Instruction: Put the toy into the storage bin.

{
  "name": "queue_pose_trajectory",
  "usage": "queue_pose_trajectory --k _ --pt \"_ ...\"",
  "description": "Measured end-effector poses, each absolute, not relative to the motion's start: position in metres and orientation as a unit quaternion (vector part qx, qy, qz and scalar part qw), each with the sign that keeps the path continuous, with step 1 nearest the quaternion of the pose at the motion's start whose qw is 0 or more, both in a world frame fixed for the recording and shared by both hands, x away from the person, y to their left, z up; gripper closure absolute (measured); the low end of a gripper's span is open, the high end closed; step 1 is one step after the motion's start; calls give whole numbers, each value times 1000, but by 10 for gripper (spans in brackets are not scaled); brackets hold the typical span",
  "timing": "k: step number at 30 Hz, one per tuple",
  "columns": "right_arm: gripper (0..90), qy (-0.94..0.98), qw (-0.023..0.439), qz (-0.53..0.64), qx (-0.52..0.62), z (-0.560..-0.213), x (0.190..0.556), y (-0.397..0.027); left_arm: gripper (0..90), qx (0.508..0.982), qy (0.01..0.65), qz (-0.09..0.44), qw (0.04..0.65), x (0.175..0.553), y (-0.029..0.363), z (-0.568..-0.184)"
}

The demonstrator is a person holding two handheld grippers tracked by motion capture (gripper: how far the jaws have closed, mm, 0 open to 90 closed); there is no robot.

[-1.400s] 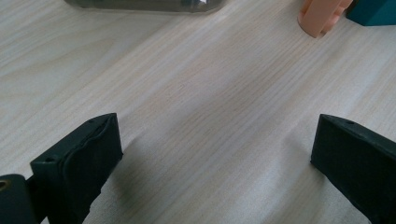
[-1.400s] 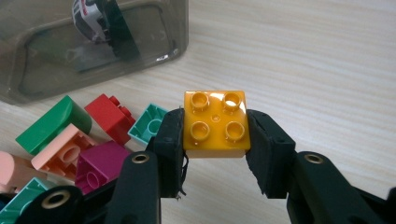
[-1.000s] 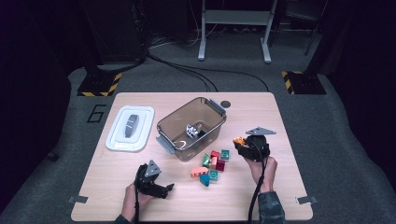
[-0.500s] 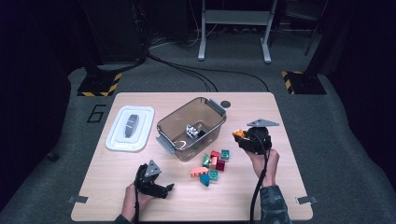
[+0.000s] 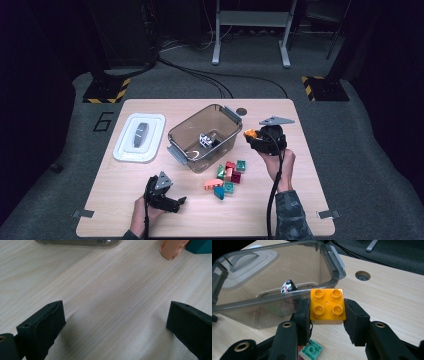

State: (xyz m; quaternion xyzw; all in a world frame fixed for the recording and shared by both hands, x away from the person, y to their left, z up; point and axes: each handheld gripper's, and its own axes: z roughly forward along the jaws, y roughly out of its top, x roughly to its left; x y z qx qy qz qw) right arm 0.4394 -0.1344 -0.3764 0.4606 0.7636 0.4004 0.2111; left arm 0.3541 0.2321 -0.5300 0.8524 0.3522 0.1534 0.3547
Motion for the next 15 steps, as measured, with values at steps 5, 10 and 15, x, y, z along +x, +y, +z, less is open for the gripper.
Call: queue_pose_trajectory --k 5,10,15 --pt "590 767 211 402 453 -366 446 -129 18 853 352 153 355 354 232 -530" --pt "590 771 215 405 443 -355 451 -120 18 853 352 154 354 354 232 -530" --pt "590 780 213 400 432 -351 459 -107 18 850 353 156 358 354 232 -531"
